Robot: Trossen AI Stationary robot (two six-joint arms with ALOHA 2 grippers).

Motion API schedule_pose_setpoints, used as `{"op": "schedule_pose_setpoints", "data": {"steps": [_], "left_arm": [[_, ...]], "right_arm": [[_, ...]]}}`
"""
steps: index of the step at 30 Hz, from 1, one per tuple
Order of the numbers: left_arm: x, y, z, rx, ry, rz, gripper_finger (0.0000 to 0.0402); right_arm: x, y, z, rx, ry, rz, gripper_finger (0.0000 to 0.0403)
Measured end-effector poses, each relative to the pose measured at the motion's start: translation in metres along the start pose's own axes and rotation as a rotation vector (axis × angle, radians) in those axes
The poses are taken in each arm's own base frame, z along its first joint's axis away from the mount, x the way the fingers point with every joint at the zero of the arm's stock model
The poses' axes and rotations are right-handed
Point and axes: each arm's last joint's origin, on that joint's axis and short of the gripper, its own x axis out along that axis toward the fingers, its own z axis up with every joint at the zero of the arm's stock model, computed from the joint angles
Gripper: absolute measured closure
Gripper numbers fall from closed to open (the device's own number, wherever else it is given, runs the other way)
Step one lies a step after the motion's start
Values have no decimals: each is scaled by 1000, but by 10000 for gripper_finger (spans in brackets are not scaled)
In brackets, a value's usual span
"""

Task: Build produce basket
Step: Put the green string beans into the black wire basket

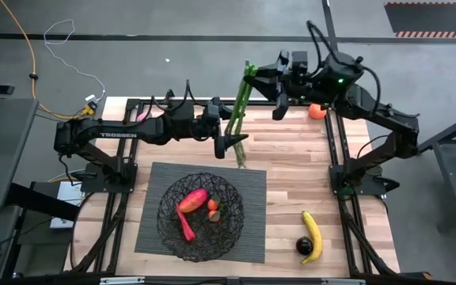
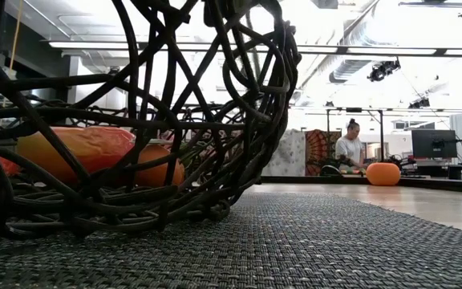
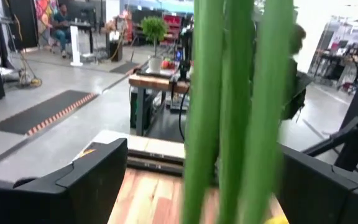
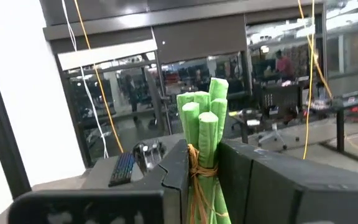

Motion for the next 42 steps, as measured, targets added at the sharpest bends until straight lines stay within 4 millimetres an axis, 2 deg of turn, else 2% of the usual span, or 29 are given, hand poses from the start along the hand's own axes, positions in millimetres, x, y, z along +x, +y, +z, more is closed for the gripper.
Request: {"op": "schedule_pose_setpoints", "data": {"steps": [5,10,15,23,32,42], "left_arm": [[0,0,-2,-1,18,-6,48],[0,0,1,0,-12,11,48],[4,-1,4,3,-76,2,48],[23,-3,-20,9,-18,-11,48],[24,-2,-22,8,-1,-2,52],[24,-2,-23,8,10,17,88]], "right_arm": [[-7,3,18,-24,-32,1,357],[-11,5,27,-27,-60,5,357],[-11,5,28,-26,-61,5,357],[-10,5,27,-8,-62,8,357],[-11,6,28,-5,-69,9,357],[-11,6,31,-10,-98,13,357]]}}
